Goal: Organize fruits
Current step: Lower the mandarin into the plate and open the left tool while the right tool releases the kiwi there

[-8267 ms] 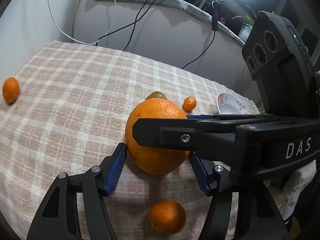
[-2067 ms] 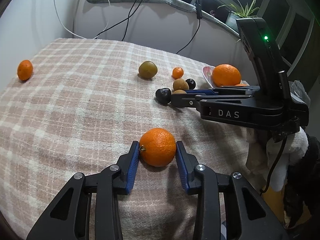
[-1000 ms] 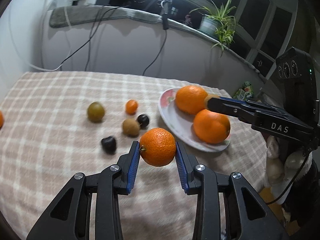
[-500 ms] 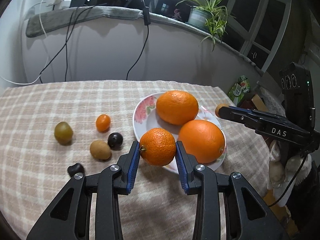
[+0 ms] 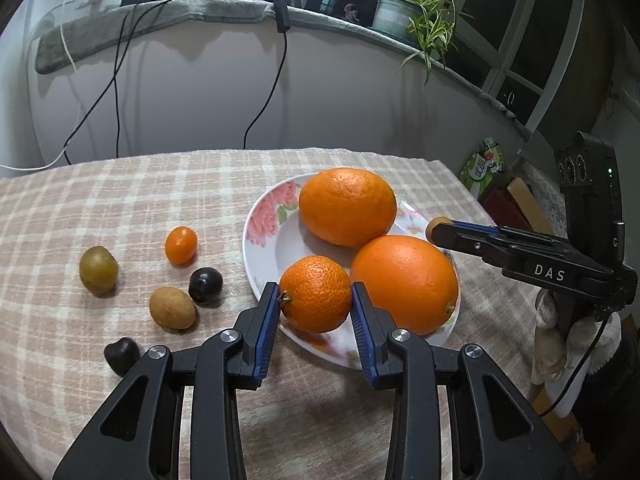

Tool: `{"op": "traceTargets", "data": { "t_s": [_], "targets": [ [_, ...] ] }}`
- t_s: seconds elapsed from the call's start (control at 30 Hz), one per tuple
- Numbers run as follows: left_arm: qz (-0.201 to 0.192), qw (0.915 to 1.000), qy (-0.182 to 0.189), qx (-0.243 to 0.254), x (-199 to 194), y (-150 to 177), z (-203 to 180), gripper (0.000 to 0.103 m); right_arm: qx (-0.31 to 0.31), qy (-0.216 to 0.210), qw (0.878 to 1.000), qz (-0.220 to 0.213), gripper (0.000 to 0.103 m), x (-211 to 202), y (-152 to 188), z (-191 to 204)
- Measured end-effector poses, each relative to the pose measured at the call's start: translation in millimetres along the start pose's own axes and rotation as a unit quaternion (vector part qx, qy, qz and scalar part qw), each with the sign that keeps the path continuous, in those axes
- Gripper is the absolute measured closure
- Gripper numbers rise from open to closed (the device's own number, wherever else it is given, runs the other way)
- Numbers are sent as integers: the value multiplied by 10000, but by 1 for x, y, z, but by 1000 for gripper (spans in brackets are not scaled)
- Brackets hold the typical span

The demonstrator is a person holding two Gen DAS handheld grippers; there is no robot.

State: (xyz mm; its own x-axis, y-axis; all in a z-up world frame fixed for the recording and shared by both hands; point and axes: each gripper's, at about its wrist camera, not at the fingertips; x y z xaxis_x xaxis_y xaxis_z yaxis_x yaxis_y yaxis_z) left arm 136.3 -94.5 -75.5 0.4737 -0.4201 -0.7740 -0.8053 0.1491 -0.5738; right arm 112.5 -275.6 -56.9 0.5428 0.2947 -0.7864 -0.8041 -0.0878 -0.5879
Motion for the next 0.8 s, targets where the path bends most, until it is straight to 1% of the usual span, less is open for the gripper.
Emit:
{"op": "traceTargets", "data": {
  "t_s": [0.53, 0.6, 0.7, 0.77, 0.8],
  "targets": [
    [80, 9999, -36, 104, 3, 1, -7, 68, 44, -4, 10000, 52, 75, 3, 2, -1],
    [74, 9999, -37, 102, 2, 1, -7, 59, 67, -1, 10000, 24, 75, 1, 2, -2],
    [44, 9999, -14, 101, 0, 0, -7, 58, 75, -1, 10000, 23, 75, 0, 2, -3],
    [29, 9999, -32, 118, -1, 0, -8, 58, 70, 30, 10000, 12, 69, -1, 3, -2],
    [27, 9999, -34, 119, -1, 1, -8, 58, 78, 57, 10000, -19, 56, -3, 4, -1]
  ]
}}
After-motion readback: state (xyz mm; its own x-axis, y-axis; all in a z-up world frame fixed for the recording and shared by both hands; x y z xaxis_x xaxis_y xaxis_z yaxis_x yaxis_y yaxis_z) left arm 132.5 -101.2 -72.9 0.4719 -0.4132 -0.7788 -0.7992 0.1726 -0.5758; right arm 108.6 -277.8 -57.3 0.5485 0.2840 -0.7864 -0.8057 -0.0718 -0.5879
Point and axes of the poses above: each gripper's, at about its wrist camera, not at the fingertips, and x roughly the way its jaws point, z to its left, y to its underside, and after that the axes turned 9 degrees about z, right-handed
